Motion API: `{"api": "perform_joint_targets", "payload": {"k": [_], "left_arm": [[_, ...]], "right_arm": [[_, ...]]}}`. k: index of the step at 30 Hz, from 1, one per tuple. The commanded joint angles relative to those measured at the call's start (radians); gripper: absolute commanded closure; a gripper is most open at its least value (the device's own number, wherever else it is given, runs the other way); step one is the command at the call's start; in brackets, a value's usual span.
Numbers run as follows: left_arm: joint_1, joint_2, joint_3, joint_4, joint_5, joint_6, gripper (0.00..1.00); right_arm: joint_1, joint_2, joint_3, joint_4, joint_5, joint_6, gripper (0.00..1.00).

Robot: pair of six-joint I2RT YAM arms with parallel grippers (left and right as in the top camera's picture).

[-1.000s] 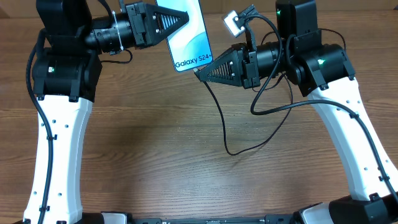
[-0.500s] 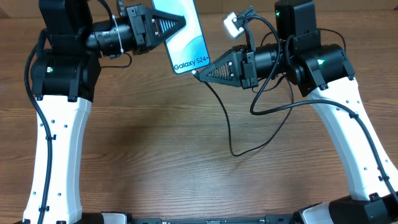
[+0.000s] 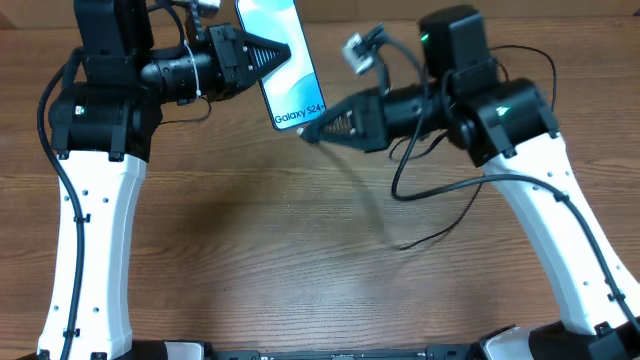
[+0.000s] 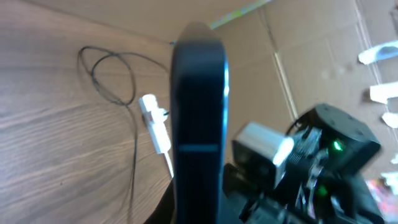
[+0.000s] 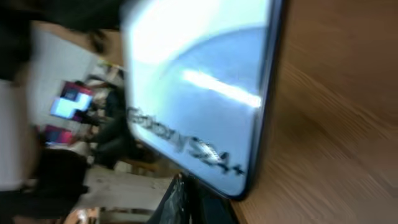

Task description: Plug charger to phone and switch on socket

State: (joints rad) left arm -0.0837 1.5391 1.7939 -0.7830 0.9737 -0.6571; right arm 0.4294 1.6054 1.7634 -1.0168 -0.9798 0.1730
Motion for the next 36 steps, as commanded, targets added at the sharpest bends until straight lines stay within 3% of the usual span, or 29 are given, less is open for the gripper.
{"api": "perform_joint_targets", "payload": {"k": [1,7,13,14,15,16,17,21,24,27,31,36], "left_arm": [[-0.02,-0.015,0.014,-0.069,-0.165,0.055,0.96],[-0.025,-0.009,0.014,-0.277,-0.611,0.085,0.96],[-0.035,0.042,0.014,-0.401,-0.925,0.086,0.96],[-0.034,0.056,0.014,-0.42,-0.951,0.086,0.96],[-0.032,0.071,0.014,-0.44,-0.967,0.086,0.96],[-0.027,0.086,0.014,-0.459,-0.979,0.086,0.96],[-0.019,0.106,0.014,-0.478,-0.984,0.086,0.96],[0.031,0.152,0.014,-0.529,-0.964,0.119,0.96],[0.117,0.149,0.015,-0.506,-0.801,0.22,0.96],[0.216,0.145,0.015,-0.481,-0.621,0.274,0.96],[0.357,0.145,0.015,-0.492,-0.43,0.325,0.96],[0.467,0.145,0.015,-0.526,-0.378,0.348,0.96]], "right_arm": [[0.026,-0.005,0.0,-0.096,0.28,-0.068,0.96],[0.035,-0.005,-0.116,-0.283,0.603,-0.118,0.96],[0.035,-0.004,-0.323,-0.183,0.618,-0.114,0.96],[0.035,-0.004,-0.354,-0.149,0.61,-0.114,0.82],[0.035,-0.004,-0.386,-0.106,0.592,-0.115,0.53],[0.035,-0.004,-0.412,-0.066,0.567,-0.115,0.42],[0.035,-0.004,-0.43,-0.031,0.544,-0.114,0.36],[0.035,0.008,-0.422,0.048,0.497,-0.099,0.35],[0.043,0.062,-0.343,0.017,0.522,-0.077,0.34],[0.079,0.115,-0.274,0.013,0.575,-0.077,0.27],[0.171,0.196,-0.204,0.031,0.717,-0.083,0.23],[0.295,0.295,-0.196,0.06,0.831,-0.124,0.2]]}}
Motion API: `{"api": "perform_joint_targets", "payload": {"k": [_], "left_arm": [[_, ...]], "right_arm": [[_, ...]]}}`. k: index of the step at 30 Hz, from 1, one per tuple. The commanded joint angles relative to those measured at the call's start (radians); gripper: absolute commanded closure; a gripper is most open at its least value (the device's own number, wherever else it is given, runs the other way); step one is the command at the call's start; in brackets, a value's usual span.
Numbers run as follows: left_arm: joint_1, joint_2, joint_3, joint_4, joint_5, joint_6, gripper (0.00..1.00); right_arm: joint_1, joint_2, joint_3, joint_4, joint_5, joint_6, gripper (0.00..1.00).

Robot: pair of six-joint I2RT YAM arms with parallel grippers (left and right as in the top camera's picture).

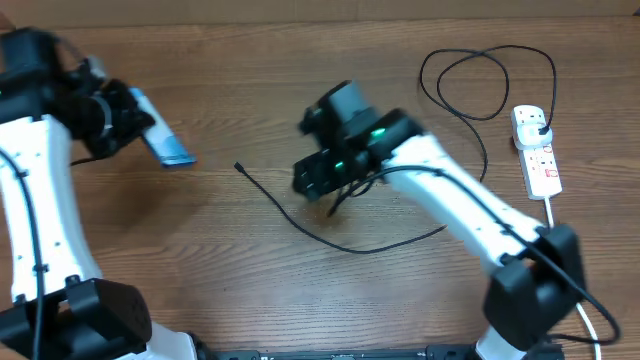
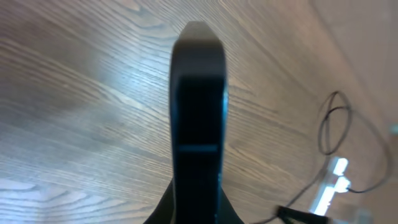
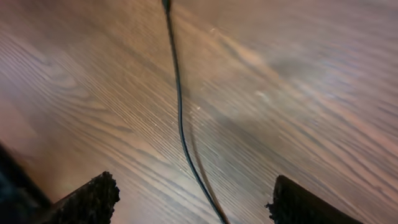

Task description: Plug charger to phone and switch on socket

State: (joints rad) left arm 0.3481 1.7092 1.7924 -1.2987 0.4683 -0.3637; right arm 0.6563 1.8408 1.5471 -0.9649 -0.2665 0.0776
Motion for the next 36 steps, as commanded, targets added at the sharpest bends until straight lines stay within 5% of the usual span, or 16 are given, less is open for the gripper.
{"api": "perform_joint_targets", "payload": {"k": [1,9,13,17,29,32,36], "left_arm": [[0.046,-0.025,0.017,-0.018,0.128,0.059,0.96],[0.055,-0.025,0.017,-0.033,0.127,0.102,0.96],[0.054,-0.025,0.017,-0.042,0.128,0.102,0.96],[0.05,-0.025,0.017,-0.055,0.127,0.107,0.96],[0.05,-0.024,0.017,-0.058,0.127,0.125,0.96],[0.05,-0.024,0.017,-0.058,0.127,0.125,0.96],[0.05,-0.024,0.017,-0.059,0.127,0.125,0.96]], "right_arm": [[0.092,0.081,0.02,0.015,0.144,-0.028,0.19],[0.251,0.237,0.02,0.062,0.297,-0.034,0.19],[0.26,0.256,0.018,0.029,0.303,-0.027,0.41],[0.256,0.256,0.018,0.022,0.303,-0.023,0.51],[0.253,0.262,0.011,0.161,0.288,-0.023,0.49],[0.251,0.262,0.011,0.154,0.288,-0.023,0.64],[0.251,0.264,0.002,0.15,0.288,-0.023,0.67]]}}
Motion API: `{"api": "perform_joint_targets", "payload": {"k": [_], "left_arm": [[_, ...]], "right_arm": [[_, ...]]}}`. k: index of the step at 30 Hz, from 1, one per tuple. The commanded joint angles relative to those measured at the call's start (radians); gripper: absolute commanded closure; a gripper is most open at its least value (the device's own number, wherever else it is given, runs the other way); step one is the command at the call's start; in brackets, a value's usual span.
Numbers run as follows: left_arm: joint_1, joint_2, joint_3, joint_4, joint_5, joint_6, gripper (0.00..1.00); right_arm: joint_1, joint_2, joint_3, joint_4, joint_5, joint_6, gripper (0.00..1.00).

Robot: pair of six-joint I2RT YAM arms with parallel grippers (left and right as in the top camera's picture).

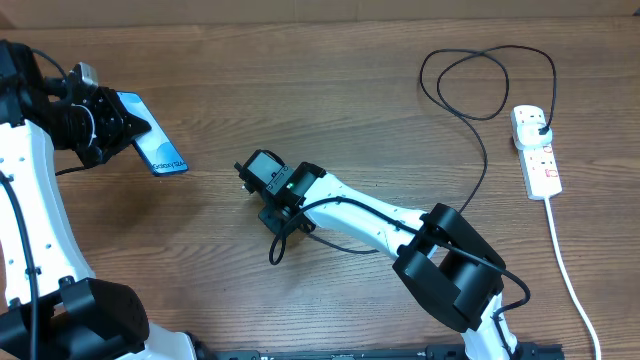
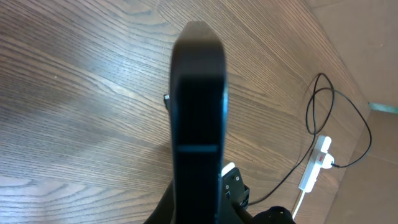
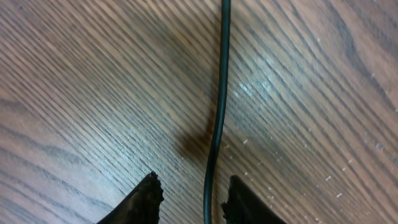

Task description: Plug charger to phone and switch on socket

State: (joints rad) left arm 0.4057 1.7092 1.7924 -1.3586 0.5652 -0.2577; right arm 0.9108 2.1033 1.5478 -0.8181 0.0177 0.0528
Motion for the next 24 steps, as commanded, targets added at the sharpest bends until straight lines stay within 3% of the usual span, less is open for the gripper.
{"api": "perform_joint_targets", "payload": {"k": [1,4,11,14,18,24], "left_arm": [[-0.008,-0.024,0.017,0.001,0.031,0.019,0.96],[-0.008,-0.024,0.017,0.001,0.031,0.019,0.96],[-0.008,-0.024,0.017,0.001,0.031,0.018,0.96],[-0.008,-0.024,0.017,-0.005,0.031,0.019,0.96],[-0.008,-0.024,0.017,-0.01,0.031,0.019,0.96],[-0.008,-0.024,0.017,-0.004,0.031,0.019,0.96]], "right_arm": [[-0.004,0.001,-0.005,0.008,0.004,0.002,0.67],[-0.004,0.001,-0.03,0.034,0.004,0.002,0.72],[-0.004,0.001,-0.042,0.041,0.008,0.002,0.72],[-0.004,0.001,-0.058,0.051,0.016,0.002,0.78],[-0.004,0.001,-0.062,0.053,0.019,0.002,0.96],[-0.035,-0.005,-0.002,-0.184,0.122,0.006,0.96]]}}
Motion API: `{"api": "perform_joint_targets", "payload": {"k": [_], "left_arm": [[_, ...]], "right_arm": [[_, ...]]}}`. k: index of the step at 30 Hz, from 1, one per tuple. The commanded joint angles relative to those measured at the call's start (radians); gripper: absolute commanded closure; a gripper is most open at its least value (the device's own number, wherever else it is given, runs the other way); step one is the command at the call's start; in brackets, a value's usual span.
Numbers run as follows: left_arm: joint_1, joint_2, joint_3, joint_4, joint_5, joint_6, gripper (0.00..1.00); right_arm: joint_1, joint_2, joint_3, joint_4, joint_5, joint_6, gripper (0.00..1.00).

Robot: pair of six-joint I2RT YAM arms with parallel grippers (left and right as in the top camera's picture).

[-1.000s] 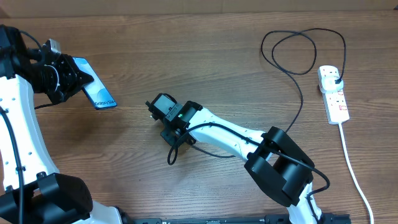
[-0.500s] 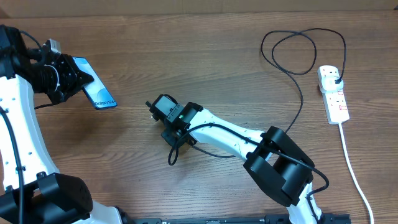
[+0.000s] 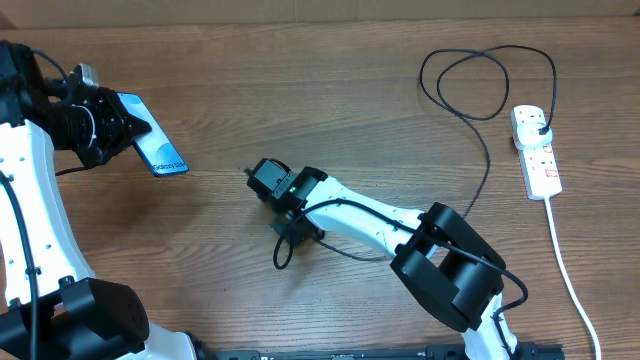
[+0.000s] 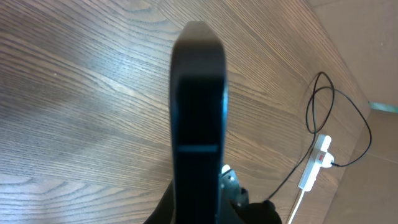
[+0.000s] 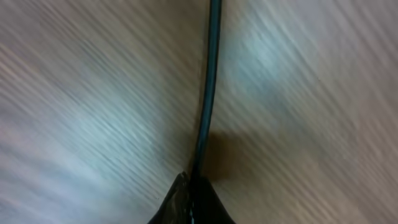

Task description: Plug charger to phone and switch on socket

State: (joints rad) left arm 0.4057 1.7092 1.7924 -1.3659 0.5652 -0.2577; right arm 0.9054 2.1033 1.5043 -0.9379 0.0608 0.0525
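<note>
My left gripper (image 3: pixel 120 130) is shut on the phone (image 3: pixel 155 150), holding it tilted above the table's left side. The left wrist view shows it edge-on as a dark slab (image 4: pixel 199 112). The black charger cable (image 3: pixel 470 195) runs across the table to the white socket strip (image 3: pixel 535 152) at the right, where a plug sits. Low over the table's middle, my right gripper (image 3: pixel 297 230) is shut on the cable near its free end, which curls below it (image 3: pixel 280 255). The right wrist view has the cable (image 5: pixel 211 81) entering the shut gripper (image 5: pixel 194 198).
The cable forms a large loop (image 3: pixel 488 82) at the back right, also seen as the loop (image 4: pixel 336 118) in the left wrist view. The strip's white lead (image 3: pixel 575 290) trails toward the front right. A cardboard wall lines the far edge.
My right gripper stood open astride the cable; now it is shut on it and sits slightly further right. The cable's free end has shifted with it. The left gripper and phone are unchanged.
First both grippers were raised at the back, the right tip at the lower edge of the phone held by the left. Then the phone was at the left and the cable on the table under the open right gripper. It stood lower over the cable, and now grips it.
</note>
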Motion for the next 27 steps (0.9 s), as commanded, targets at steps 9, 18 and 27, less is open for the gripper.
{"api": "perform_joint_targets", "payload": {"k": [9,18,27], "left_arm": [[-0.008,-0.024,0.017,0.009,0.031,0.018,0.96],[-0.008,-0.024,0.017,0.016,0.031,0.018,0.96],[-0.008,-0.024,0.017,0.015,0.032,0.018,0.96]], "right_arm": [[-0.2,-0.006,0.05,-0.509,0.118,0.056,0.96],[-0.33,-0.007,0.163,-0.414,0.04,0.067,0.2],[-0.287,-0.002,0.251,-0.032,-0.176,0.063,0.14]]}}
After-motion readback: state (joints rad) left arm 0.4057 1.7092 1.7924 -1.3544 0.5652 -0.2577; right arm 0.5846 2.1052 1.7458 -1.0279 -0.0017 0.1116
